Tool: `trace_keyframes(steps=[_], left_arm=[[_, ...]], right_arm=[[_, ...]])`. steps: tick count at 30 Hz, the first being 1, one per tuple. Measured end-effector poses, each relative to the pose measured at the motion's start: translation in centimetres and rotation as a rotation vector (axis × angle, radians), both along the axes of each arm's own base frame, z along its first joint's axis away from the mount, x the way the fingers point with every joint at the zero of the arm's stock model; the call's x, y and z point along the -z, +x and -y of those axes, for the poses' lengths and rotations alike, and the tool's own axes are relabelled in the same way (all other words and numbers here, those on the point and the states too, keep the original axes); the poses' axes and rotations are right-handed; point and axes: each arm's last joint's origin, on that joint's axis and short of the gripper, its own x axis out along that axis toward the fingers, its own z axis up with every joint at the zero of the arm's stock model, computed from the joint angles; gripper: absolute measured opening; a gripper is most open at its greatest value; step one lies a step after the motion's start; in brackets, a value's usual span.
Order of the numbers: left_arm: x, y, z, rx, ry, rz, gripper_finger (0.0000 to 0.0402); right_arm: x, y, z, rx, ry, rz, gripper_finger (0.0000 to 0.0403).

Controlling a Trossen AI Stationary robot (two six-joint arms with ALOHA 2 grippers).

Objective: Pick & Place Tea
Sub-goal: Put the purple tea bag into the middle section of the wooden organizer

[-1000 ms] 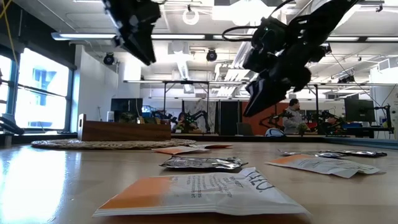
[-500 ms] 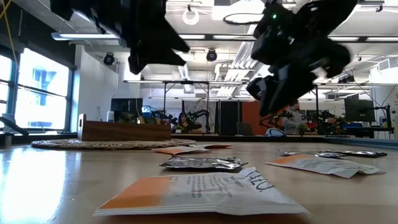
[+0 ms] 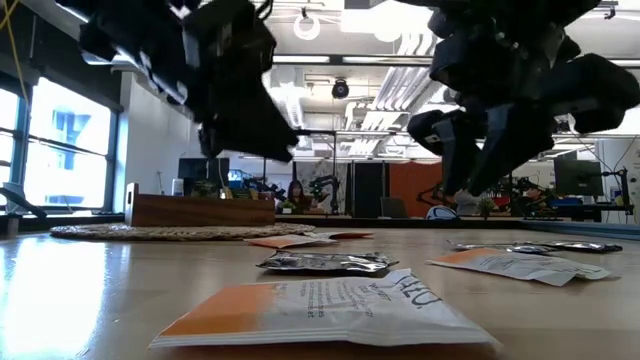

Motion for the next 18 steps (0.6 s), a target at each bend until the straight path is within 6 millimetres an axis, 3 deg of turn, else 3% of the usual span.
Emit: trace_keyframes(steps=[6, 9, 13, 18], left_arm=[[-0.4, 0.3, -0.4, -0.014, -0.009, 0.035, 0.0145], [-0.5, 0.5, -1.1, -0.037, -0.010, 0.043, 0.0145], [-0.5, 0.5, -1.5, -0.046, -0.010, 0.038, 0.0145], [-0.4, 0.5, -1.3, -0.020, -0.023, 0.026, 0.0145]], right_arm=[[0.2, 0.4, 1.3, -0.028, -0.018, 0.028, 0.0123], [1.3, 0.8, 1.9, -0.042, 0.040, -0.007, 0.0131], [3.2, 1.4, 2.1, -0.089, 0.013, -0.034, 0.0152], [3.9, 1.5, 2.7, -0.041, -0.092, -0.064, 0.0185]])
